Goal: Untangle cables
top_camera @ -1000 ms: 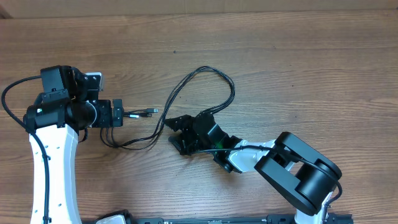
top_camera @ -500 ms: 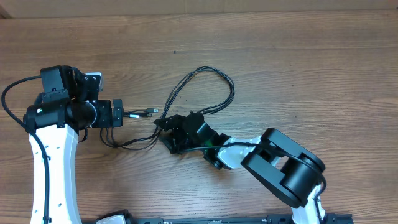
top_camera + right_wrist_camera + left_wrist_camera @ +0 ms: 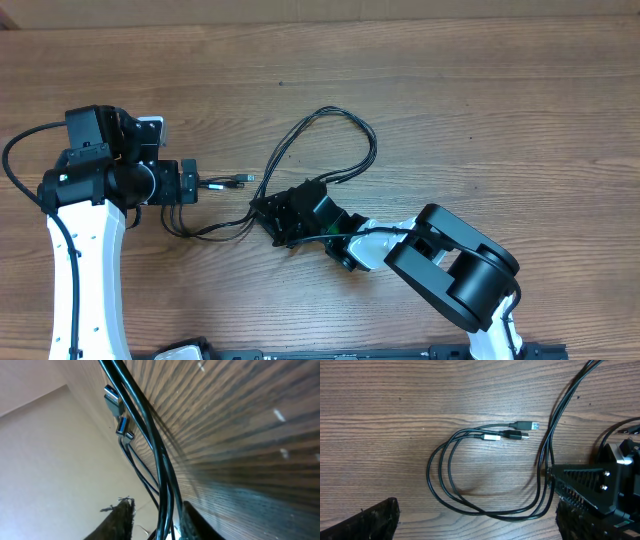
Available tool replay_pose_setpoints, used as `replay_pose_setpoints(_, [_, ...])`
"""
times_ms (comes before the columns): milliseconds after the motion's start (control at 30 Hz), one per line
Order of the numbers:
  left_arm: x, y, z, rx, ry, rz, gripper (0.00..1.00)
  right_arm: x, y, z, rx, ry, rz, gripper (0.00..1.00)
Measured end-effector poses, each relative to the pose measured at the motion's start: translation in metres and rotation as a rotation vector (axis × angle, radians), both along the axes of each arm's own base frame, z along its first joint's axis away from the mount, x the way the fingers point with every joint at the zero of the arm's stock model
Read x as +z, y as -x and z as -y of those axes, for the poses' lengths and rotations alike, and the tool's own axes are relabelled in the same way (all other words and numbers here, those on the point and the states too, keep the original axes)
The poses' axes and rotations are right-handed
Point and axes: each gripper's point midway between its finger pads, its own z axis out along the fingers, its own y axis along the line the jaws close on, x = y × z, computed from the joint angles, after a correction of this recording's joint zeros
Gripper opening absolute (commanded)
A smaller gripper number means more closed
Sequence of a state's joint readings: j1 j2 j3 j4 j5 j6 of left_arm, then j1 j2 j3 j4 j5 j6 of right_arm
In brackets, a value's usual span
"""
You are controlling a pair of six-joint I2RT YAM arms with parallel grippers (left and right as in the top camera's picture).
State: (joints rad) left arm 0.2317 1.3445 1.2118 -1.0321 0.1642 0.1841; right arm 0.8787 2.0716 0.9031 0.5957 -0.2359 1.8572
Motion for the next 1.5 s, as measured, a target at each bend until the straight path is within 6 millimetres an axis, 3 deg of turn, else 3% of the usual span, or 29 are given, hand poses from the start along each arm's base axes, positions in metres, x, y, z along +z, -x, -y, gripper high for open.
replay_pose_setpoints(233, [0.000, 0.000, 0.000, 0.000, 0.000, 0.000, 1.00, -0.001, 0.000, 0.001, -0.003, 0.007, 0.001, 0.13])
replay_pose_setpoints(733, [0.000, 0.000, 0.000, 0.000, 0.000, 0.000, 1.00, -0.002, 0.000, 0.000, -0.012, 0.018, 0.009, 0.13])
replay_pose_setpoints(933, [0.000, 0.000, 0.000, 0.000, 0.000, 0.000, 1.00, -0.003, 0.004, -0.004, -0.026, 0.027, 0.015, 0.04])
replay_pose_setpoints(1367, [0.000, 0.000, 0.000, 0.000, 0.000, 0.000, 1.00, 0.004, 0.005, -0.009, 0.007, 0.017, 0.079, 0.04])
replay_pose_setpoints(1500, [0.000, 0.000, 0.000, 0.000, 0.000, 0.000, 1.00, -0.002, 0.001, 0.000, 0.059, 0.072, 0.123, 0.04])
